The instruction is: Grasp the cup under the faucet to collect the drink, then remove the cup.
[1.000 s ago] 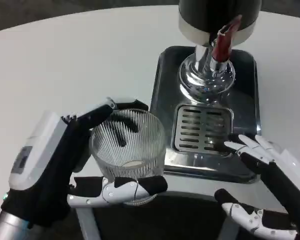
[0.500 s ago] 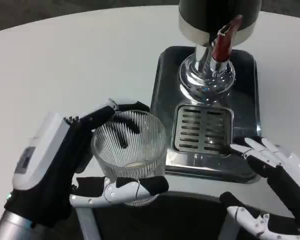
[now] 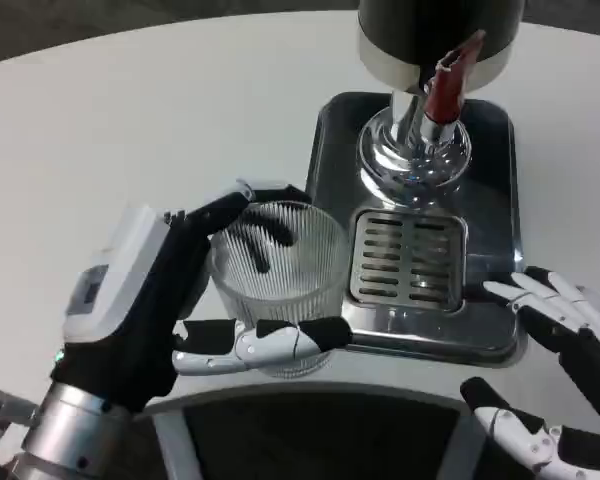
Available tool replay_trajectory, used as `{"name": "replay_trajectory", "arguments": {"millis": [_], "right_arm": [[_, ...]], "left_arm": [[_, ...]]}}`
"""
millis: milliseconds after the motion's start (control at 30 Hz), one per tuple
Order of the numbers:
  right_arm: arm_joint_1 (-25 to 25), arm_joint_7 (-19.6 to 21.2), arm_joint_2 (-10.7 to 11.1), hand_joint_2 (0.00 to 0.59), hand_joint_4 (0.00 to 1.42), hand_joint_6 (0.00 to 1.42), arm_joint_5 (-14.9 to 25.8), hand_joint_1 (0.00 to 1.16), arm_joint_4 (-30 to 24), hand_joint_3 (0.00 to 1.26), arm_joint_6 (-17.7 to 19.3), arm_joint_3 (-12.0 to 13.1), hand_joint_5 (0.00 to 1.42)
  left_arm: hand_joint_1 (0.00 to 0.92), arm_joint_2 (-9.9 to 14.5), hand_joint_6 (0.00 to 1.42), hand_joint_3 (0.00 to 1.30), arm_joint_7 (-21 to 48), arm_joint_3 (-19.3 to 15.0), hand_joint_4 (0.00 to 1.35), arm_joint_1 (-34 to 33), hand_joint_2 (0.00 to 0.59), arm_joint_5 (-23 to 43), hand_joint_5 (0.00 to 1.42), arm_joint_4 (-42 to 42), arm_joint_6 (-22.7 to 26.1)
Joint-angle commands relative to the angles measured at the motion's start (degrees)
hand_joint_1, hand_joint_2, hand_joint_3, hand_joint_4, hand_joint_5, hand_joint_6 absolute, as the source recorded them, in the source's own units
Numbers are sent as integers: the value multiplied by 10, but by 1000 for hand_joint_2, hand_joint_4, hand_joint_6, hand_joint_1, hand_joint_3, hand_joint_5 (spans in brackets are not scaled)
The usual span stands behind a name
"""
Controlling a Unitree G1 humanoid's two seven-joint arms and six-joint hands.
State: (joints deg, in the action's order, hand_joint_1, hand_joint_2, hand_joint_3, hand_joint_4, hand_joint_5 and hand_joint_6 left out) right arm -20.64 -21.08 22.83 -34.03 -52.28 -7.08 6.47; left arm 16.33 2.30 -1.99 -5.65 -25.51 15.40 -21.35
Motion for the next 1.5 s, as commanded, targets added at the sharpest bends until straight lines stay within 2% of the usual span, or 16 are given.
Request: {"name": "replay_trajectory", "arguments": {"millis": [33,400,867,1300,1500], "right_arm": [[-15,-2,-3,428,86,2,11,461,-13,187,9,14,25],[-22,-1,-4,428,86,4,32,457,-11,187,16,45,26],[-24,-4,0,428,95,16,49,455,-16,190,19,75,26],[-42,-5,0,428,96,17,63,454,-19,196,30,90,26],[-54,-10,4,428,96,17,75,454,-28,196,35,104,26]], "left_arm": [[556,-8,1424,972,-24,12,1124,-36,27,-13,1282,-27,4],[556,-23,1424,972,-51,54,1124,-114,27,-43,1282,-119,17],[556,-34,1424,972,-85,89,1124,-167,27,-60,1282,-204,13],[556,-18,1424,972,-133,114,1124,-240,27,-100,1282,-301,4],[556,-12,1424,972,-177,141,1124,-295,27,-128,1282,-374,-12]]}}
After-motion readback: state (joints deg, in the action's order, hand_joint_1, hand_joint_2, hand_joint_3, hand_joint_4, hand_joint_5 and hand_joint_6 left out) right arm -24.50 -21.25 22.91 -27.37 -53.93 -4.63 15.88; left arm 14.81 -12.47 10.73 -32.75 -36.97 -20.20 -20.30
